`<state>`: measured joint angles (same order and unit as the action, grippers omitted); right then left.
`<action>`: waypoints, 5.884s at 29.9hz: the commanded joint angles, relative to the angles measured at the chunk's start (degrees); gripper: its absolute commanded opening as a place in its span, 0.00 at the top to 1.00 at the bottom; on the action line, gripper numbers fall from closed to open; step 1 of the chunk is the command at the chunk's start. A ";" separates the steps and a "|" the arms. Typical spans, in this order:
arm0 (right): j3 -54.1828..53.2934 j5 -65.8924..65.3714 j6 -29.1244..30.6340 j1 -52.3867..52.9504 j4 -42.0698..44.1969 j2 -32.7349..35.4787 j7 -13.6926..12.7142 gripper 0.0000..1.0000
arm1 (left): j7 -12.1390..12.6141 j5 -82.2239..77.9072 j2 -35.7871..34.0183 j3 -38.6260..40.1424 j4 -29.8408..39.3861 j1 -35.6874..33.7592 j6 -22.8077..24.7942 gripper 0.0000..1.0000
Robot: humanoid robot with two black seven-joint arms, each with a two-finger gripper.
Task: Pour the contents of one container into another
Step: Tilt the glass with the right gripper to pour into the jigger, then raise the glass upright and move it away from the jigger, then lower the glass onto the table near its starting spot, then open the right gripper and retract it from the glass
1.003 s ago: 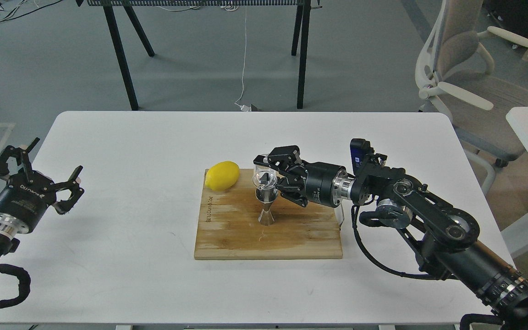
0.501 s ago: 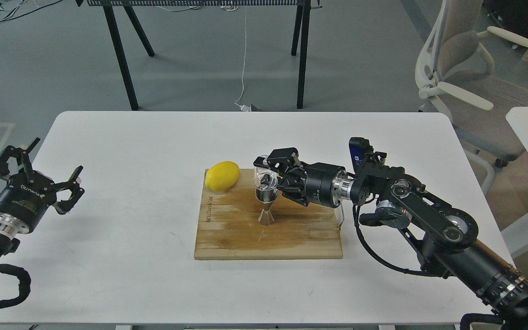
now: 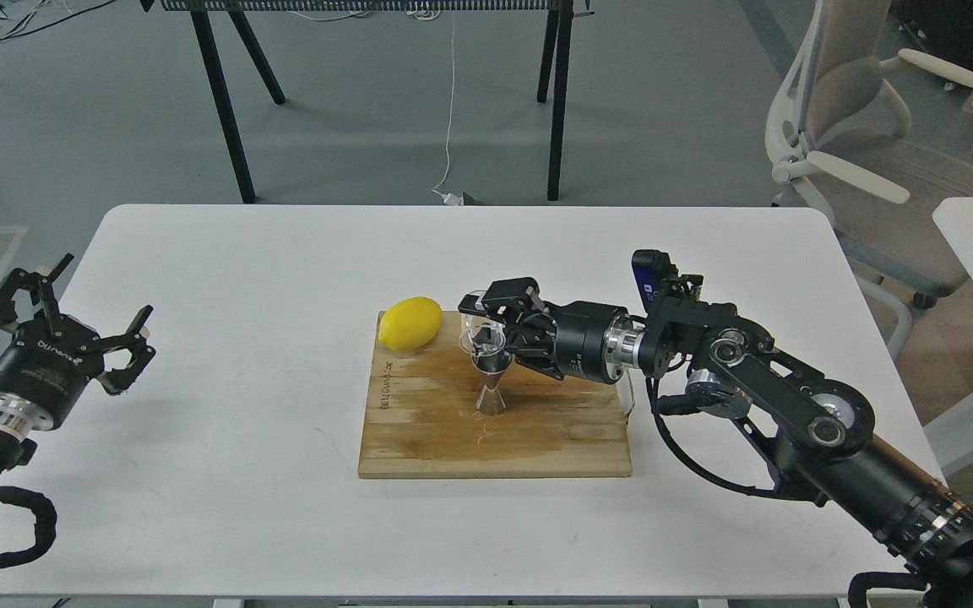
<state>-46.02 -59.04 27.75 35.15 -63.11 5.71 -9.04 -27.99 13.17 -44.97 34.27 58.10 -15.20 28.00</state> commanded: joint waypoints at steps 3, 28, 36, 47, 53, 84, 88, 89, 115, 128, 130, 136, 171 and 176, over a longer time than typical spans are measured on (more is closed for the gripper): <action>0.05 -1.43 0.02 0.35 -0.08 0.00 0.16 0.77 | -0.01 -0.07 -0.03 0.00 -0.62 0.00 0.00 0.01; 0.40 -5.46 -0.06 0.62 -1.31 1.14 0.25 0.77 | -0.01 -0.07 0.05 0.00 -0.62 0.00 0.00 0.01; 0.40 -6.35 -0.15 0.62 -1.66 1.58 0.60 0.77 | -0.01 -0.07 0.05 0.00 -0.62 0.00 0.00 0.01; -2.40 -1.71 -0.06 0.44 -2.01 1.32 0.51 0.77 | -0.01 -0.07 0.05 0.00 -0.80 0.00 0.00 0.01; -5.92 19.90 -2.43 0.36 -3.15 0.88 -0.46 0.77 | -0.01 -0.07 0.05 0.00 -0.80 0.00 0.00 0.01; -45.30 81.81 -33.55 -27.33 3.78 2.63 0.51 0.77 | -0.01 0.01 1.46 0.00 -1.50 0.17 0.00 0.01; -44.78 81.81 -35.04 -27.42 5.28 2.28 0.51 0.77 | -0.01 0.01 1.64 0.00 -1.50 0.44 0.00 0.01; -44.51 81.81 -35.13 -27.42 5.89 2.28 0.51 0.77 | -0.01 0.01 1.64 0.00 -1.50 0.44 0.00 0.01; -38.27 81.63 -34.96 -26.71 8.54 2.20 0.42 0.60 | -0.01 0.01 1.72 0.00 -1.50 0.88 0.00 0.01; -38.36 81.72 -34.78 -26.80 8.27 2.20 0.34 0.04 | -0.01 0.01 1.72 0.00 -1.50 1.23 0.00 0.01; -38.36 81.72 -34.69 -26.80 8.27 2.20 0.33 0.04 | -0.01 0.01 1.72 0.00 -1.50 1.23 0.00 0.01; -38.27 81.72 -34.69 -26.98 8.27 2.20 0.33 0.03 | -0.01 0.01 1.72 0.09 -1.50 1.23 0.00 0.01; -39.24 81.81 -35.13 -29.09 1.60 5.61 -0.02 0.02 | -0.01 0.01 1.81 0.00 -1.50 1.32 0.00 0.01; -39.59 81.81 -34.17 -31.54 -3.14 11.58 -0.45 0.01 | -0.01 0.01 2.25 0.00 -3.43 1.41 0.00 0.01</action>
<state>-85.41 22.74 -7.38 5.07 -63.63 13.77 -9.19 -28.00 13.18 -43.06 34.27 55.87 -13.85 28.00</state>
